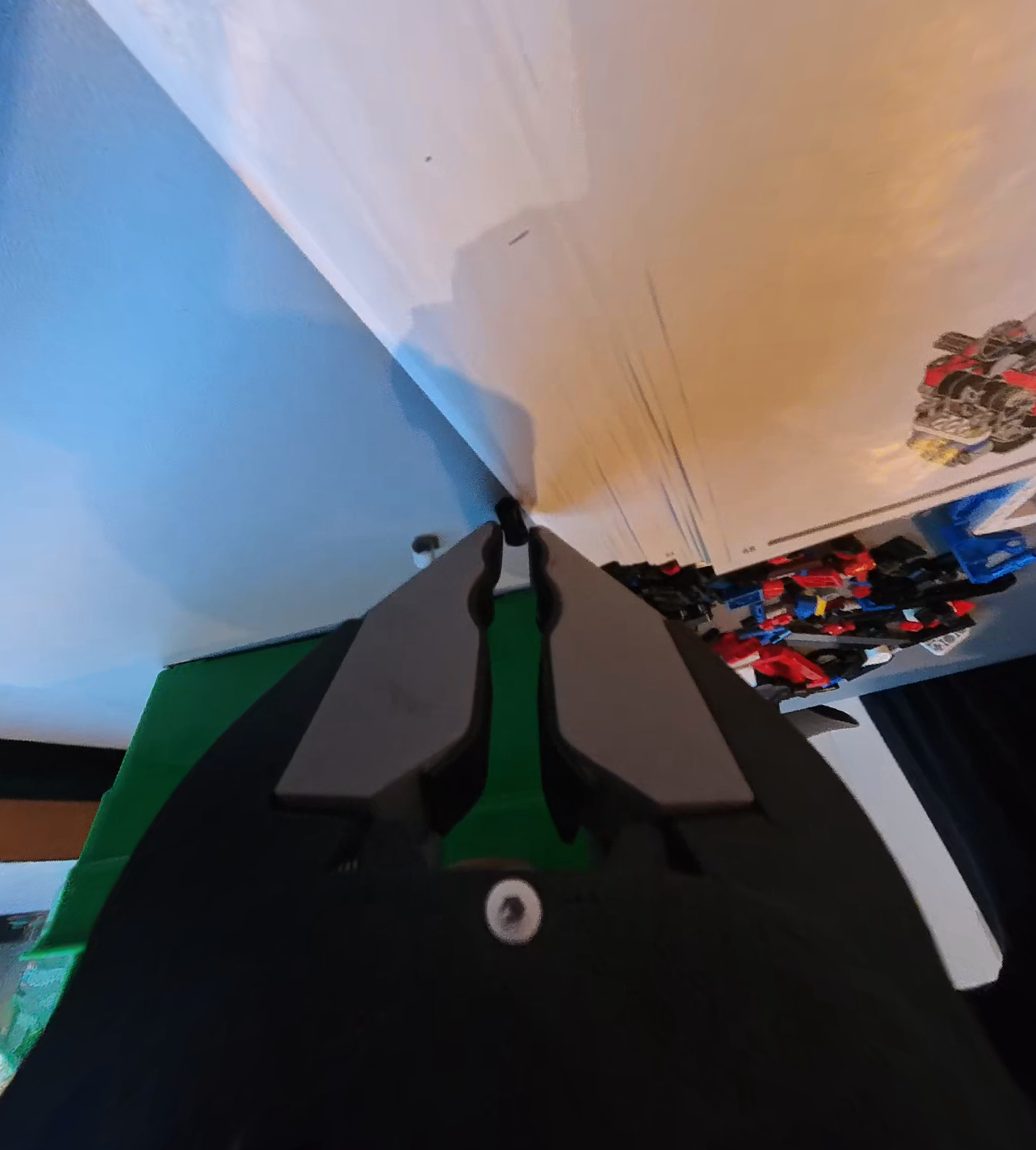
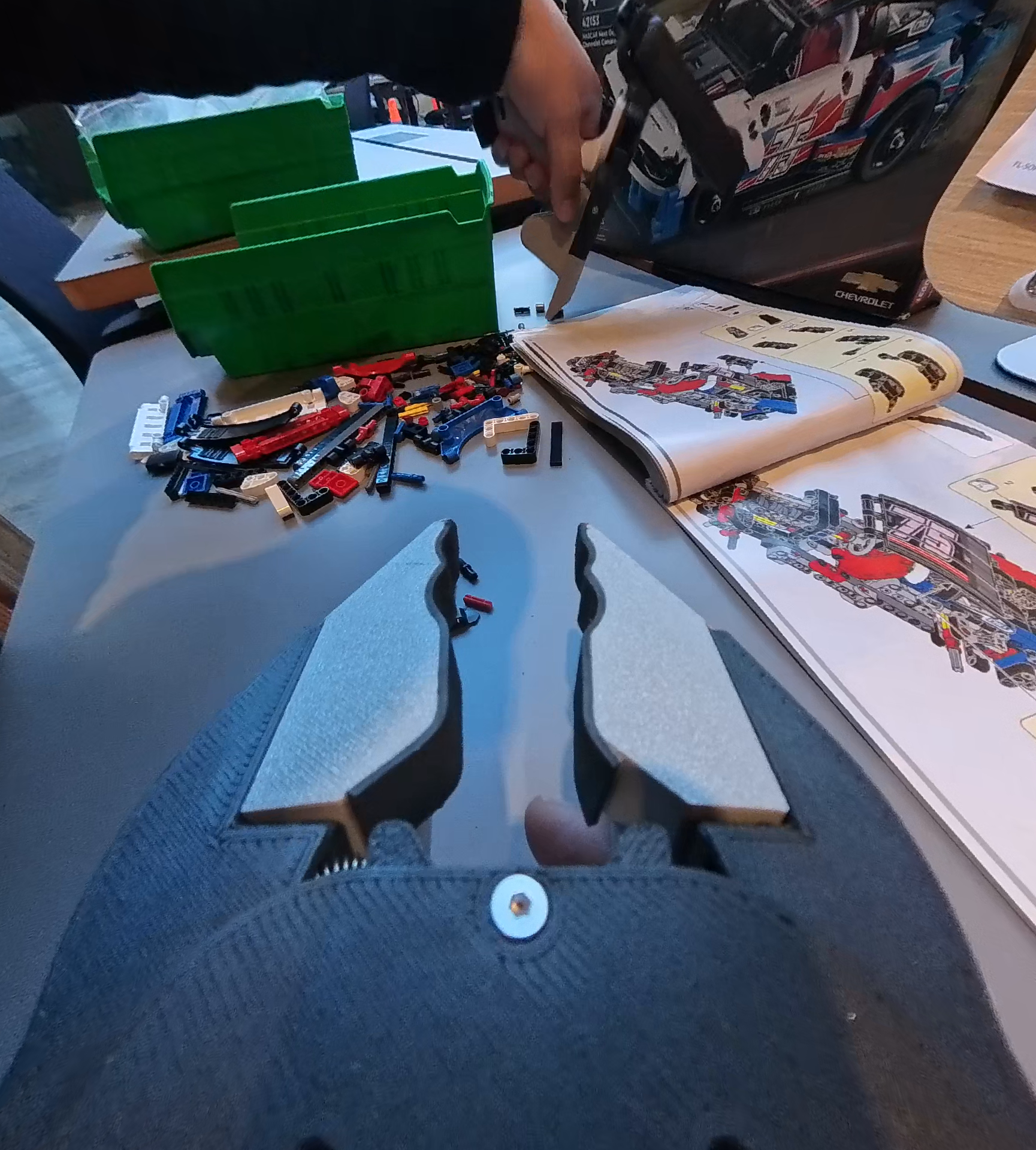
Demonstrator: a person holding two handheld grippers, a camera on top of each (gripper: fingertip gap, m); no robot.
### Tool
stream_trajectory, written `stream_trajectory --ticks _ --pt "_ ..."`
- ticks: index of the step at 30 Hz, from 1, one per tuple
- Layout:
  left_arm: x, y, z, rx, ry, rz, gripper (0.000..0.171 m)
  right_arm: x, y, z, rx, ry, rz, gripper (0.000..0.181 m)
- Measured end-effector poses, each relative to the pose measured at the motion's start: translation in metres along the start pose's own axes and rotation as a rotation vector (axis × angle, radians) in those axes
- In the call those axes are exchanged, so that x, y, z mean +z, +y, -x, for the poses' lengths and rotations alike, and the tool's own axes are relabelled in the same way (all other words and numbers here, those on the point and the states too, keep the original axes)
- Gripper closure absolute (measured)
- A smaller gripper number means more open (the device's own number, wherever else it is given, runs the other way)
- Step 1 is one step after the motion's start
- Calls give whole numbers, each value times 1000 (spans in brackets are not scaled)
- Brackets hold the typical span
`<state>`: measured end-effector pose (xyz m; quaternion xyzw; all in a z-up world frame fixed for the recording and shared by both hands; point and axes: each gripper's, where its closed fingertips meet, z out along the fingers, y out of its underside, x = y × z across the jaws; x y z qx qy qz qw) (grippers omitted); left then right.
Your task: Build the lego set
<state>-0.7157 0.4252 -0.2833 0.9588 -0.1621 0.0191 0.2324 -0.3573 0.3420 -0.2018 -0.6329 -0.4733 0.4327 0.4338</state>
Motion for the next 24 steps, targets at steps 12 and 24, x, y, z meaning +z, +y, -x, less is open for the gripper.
stream_trajectory --ticks 12,24 --pt "-26 32 -152 346 56 -183 166 4 5 1 -14 7 21 147" --pt "13 32 -204 400 78 -282 150 6 12 -11 -96 93 76 146"
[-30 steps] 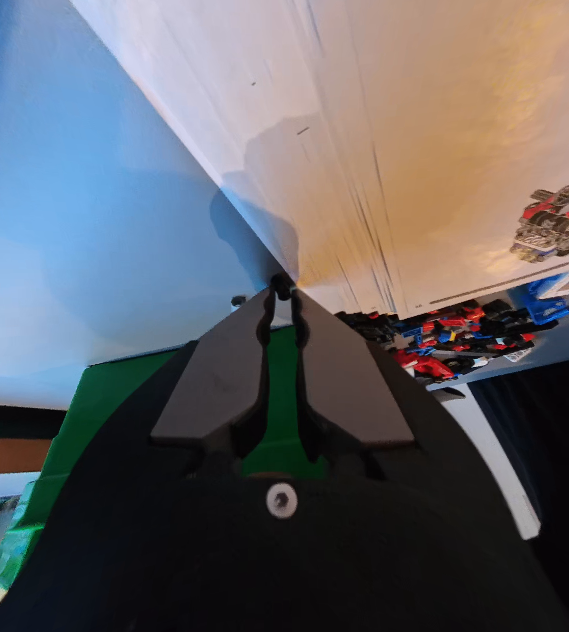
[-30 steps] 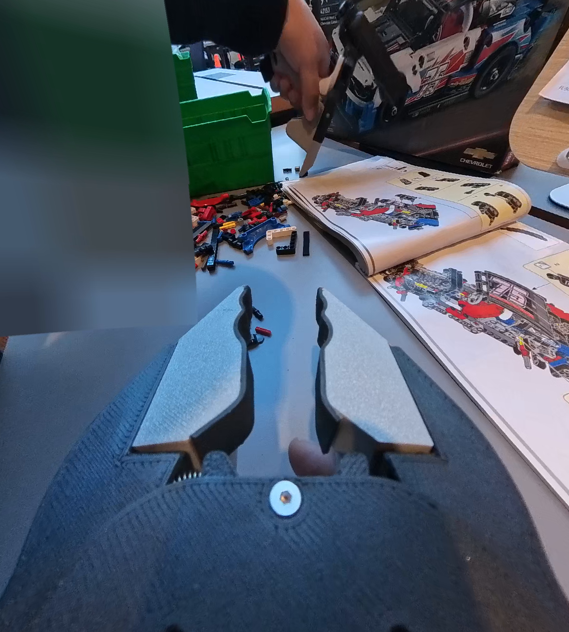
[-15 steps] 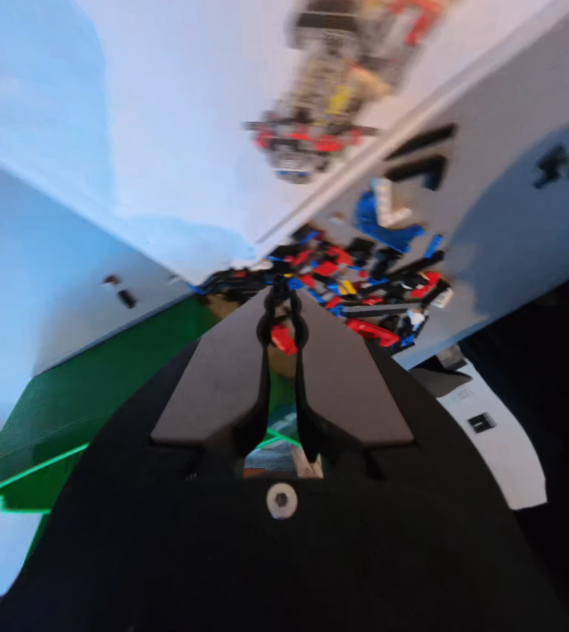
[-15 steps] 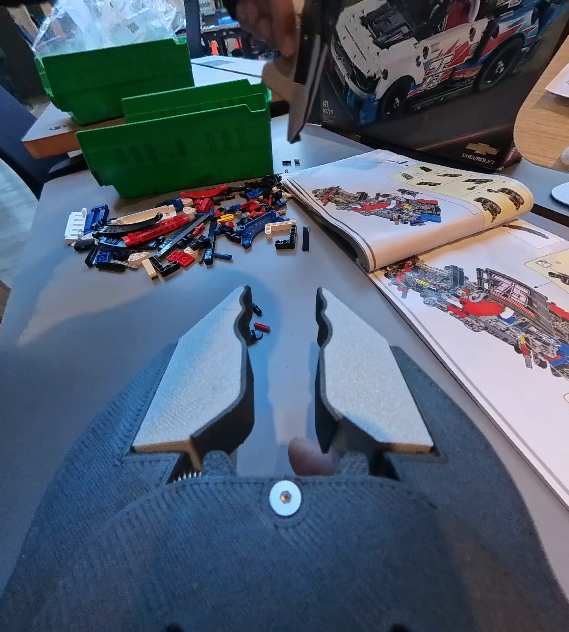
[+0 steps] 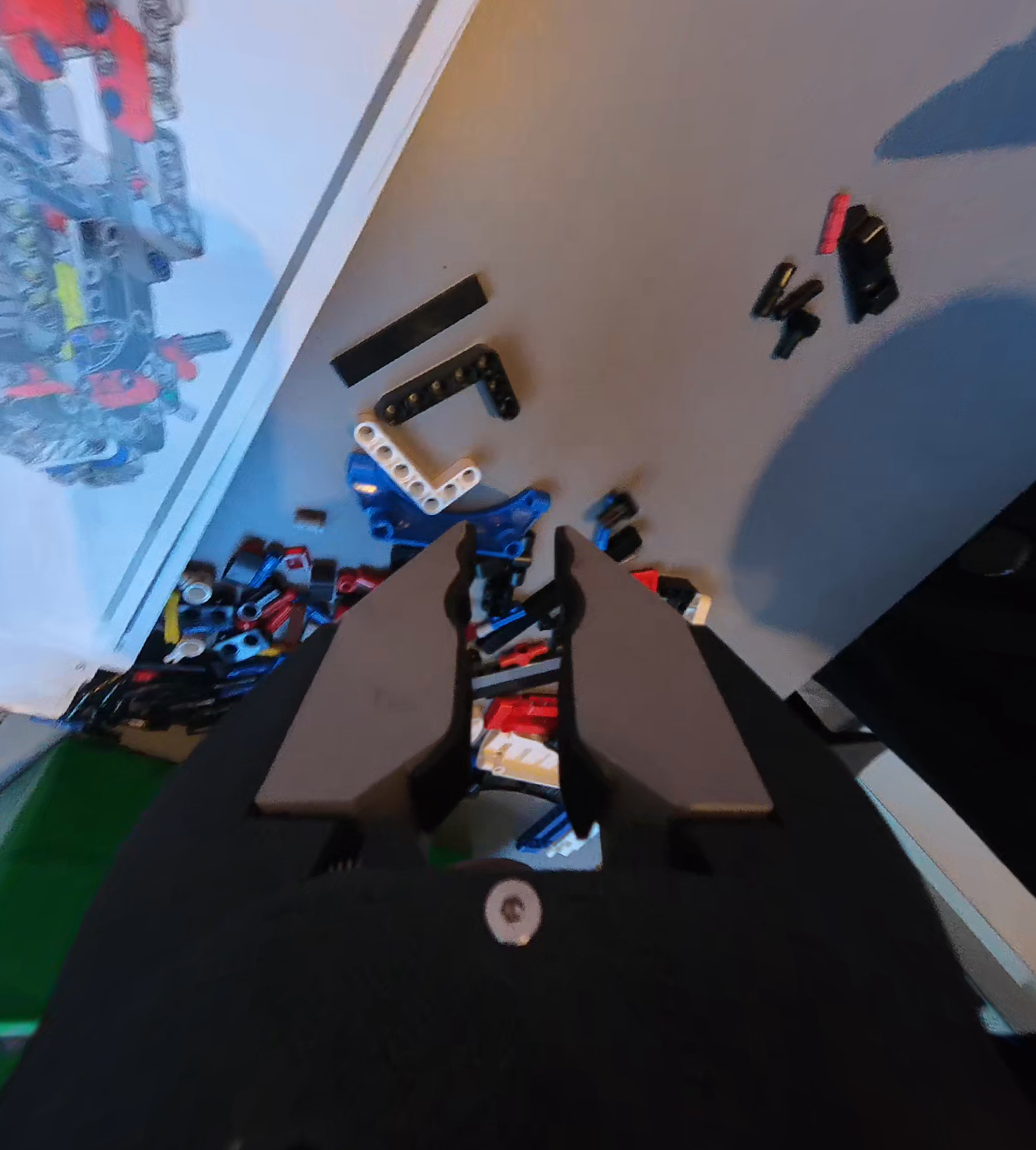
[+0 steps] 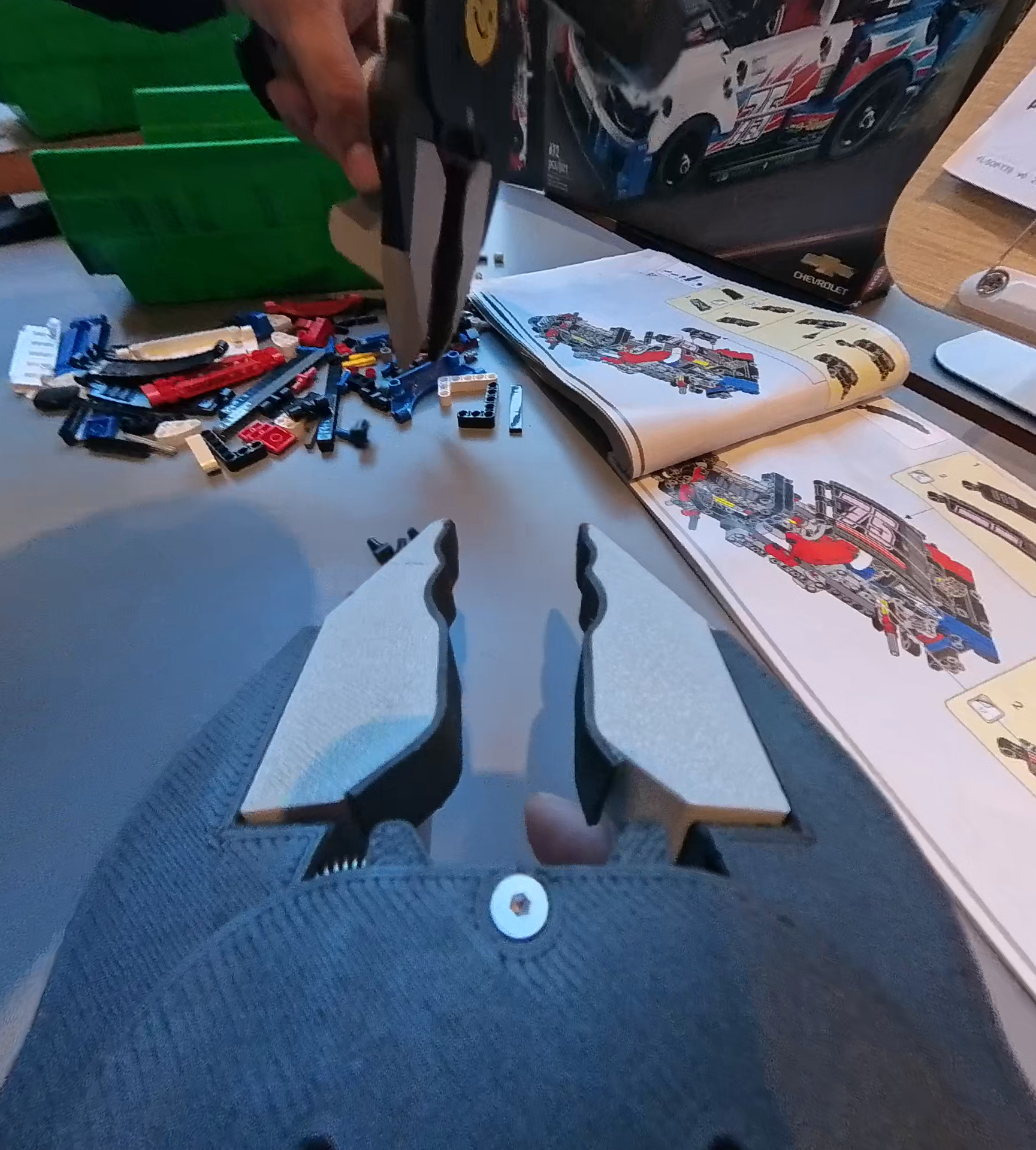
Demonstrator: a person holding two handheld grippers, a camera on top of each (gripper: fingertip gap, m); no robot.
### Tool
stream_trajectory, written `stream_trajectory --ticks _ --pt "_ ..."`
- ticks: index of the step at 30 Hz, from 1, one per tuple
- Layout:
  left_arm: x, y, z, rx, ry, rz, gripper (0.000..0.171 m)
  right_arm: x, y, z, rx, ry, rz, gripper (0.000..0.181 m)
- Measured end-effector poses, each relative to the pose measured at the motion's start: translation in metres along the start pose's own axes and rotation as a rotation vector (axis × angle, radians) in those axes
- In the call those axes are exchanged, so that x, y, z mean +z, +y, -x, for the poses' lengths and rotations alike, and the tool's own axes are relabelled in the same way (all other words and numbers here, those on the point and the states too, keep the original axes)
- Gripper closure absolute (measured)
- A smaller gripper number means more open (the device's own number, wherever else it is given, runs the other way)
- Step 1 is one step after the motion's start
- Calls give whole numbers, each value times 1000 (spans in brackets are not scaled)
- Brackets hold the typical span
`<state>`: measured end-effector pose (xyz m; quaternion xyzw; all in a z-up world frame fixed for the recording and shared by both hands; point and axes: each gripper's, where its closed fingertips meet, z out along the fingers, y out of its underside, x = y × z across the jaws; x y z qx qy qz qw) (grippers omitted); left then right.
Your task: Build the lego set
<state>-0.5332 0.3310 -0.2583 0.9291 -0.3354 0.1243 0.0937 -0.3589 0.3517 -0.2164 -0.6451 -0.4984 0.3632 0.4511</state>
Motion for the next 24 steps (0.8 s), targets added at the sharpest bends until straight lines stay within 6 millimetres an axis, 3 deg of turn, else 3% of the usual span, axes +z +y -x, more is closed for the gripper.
stream_trajectory --ticks 5,8,11,16,18,23,24 --pt "-31 13 33 -51 -226 -147 148 12 -10 -13 -45 92 141 135" --pt "-42 22 45 -110 -302 -245 142 41 -16 -22 -134 130 315 124" --pt "-41 33 39 -123 -294 -312 141 90 -10 -33 -254 147 463 120" --pt "-45 65 32 -138 -329 -367 140 152 1 -58 -685 299 627 118" --pt "-49 77 30 -150 -326 -392 140 167 -1 -57 -805 292 643 136" --pt "-50 101 25 -170 -310 -432 140 185 -12 -60 -966 305 685 131" --pt "-49 104 25 -174 -306 -440 140 186 -10 -60 -988 296 698 139"
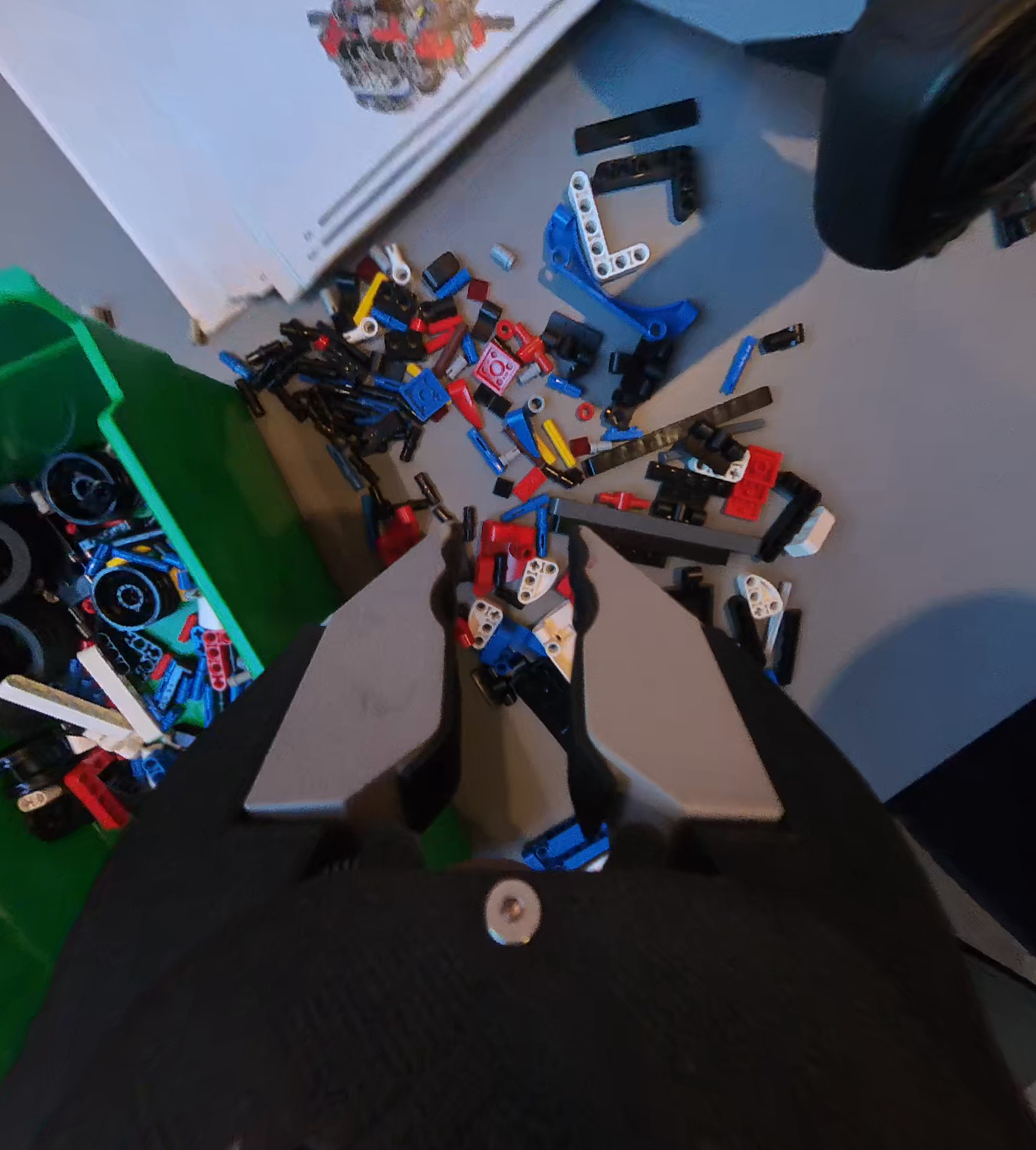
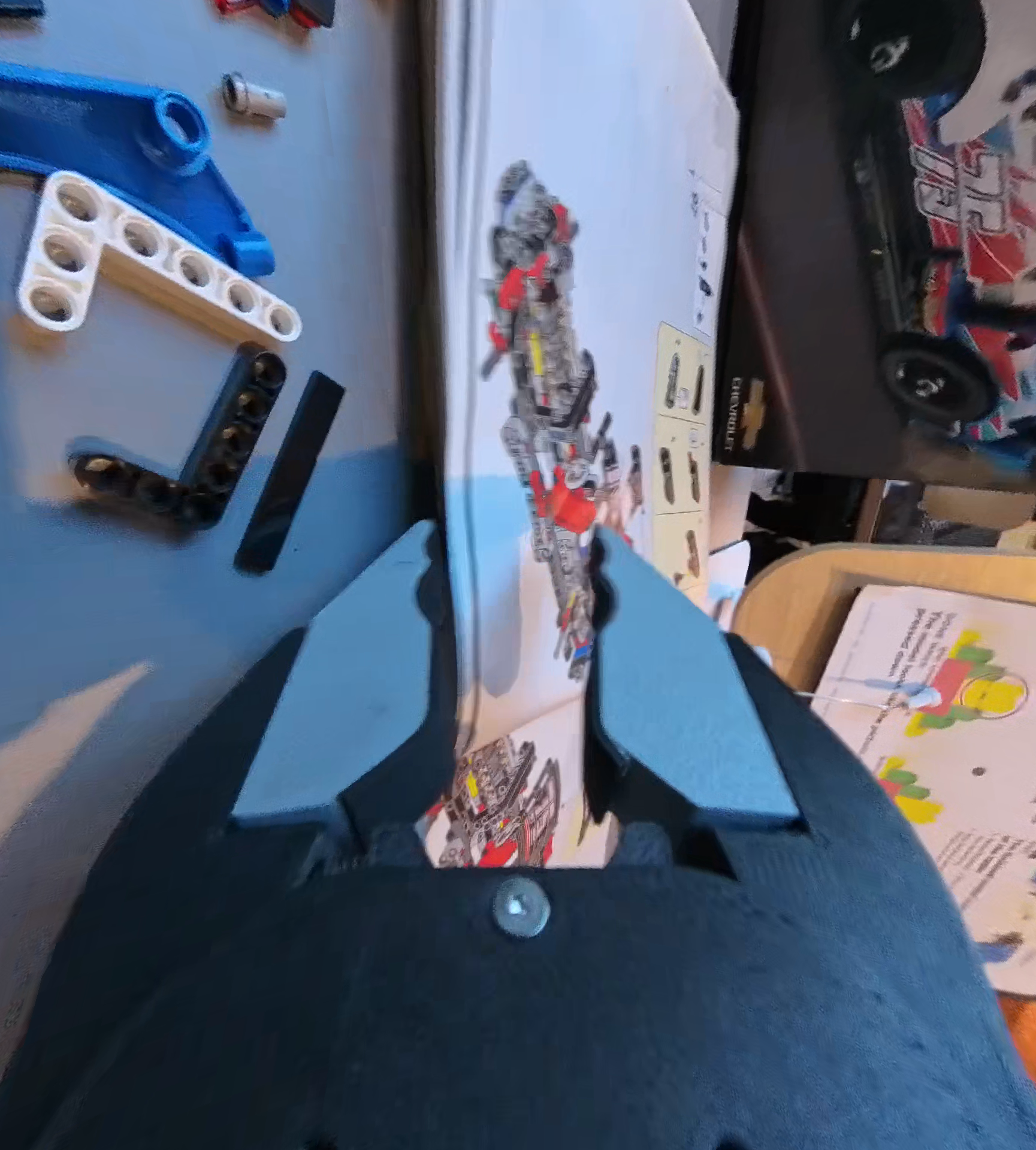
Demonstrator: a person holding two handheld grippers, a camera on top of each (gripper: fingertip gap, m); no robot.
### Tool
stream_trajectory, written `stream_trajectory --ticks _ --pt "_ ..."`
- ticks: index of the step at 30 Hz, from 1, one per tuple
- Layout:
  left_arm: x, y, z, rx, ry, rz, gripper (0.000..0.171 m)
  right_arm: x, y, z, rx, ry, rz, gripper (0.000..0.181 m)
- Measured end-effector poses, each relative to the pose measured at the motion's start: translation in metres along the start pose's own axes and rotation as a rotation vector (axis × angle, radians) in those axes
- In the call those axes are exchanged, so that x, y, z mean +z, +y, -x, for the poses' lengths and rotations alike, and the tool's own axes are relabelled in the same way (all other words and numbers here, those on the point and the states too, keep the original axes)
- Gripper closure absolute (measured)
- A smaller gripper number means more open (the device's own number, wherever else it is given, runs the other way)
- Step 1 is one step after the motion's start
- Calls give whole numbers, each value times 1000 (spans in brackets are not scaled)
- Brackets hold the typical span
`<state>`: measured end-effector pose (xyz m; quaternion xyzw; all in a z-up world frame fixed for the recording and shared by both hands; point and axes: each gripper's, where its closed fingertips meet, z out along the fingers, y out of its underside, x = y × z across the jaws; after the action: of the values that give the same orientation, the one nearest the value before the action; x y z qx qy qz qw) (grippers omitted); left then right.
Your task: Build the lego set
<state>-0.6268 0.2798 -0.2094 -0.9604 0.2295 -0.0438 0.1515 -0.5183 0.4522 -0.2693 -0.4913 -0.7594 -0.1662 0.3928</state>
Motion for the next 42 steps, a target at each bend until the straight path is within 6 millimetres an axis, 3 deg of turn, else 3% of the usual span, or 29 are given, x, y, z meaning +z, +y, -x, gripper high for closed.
stream_trajectory --ticks 1,2,6,11,14,18,24,29,36,38,42 --pt "-1 3 -1 -4 3 -7 140 0 1 2 -17 -2 10 171" --pt "-2 6 -2 -7 7 -15 141 0 1 -1 -16 24 10 177" --pt "-6 18 -8 -4 15 -25 140 -11 5 -14 268 -35 -84 181" --pt "-10 21 -5 -14 -25 -38 143 -38 15 -61 574 -21 -214 181" --pt "-15 2 6 -17 -106 -97 147 -48 21 -79 666 -16 -256 181" --pt "-23 -43 27 -23 -190 -153 153 -48 22 -81 753 -62 -296 181" --pt "-19 -92 102 -28 -401 21 161 -41 18 -70 818 -114 -328 181" --pt "8 -85 154 -40 -444 298 171 -34 18 -72 864 -137 -340 181" --pt "43 -68 193 -92 -371 485 171 -20 15 -72 921 -206 -359 181" --pt "53 -70 196 -92 -310 504 171 -18 15 -72 920 -219 -364 181" --pt "64 -54 194 -98 -198 661 171 -18 17 -75 930 -233 -379 181"
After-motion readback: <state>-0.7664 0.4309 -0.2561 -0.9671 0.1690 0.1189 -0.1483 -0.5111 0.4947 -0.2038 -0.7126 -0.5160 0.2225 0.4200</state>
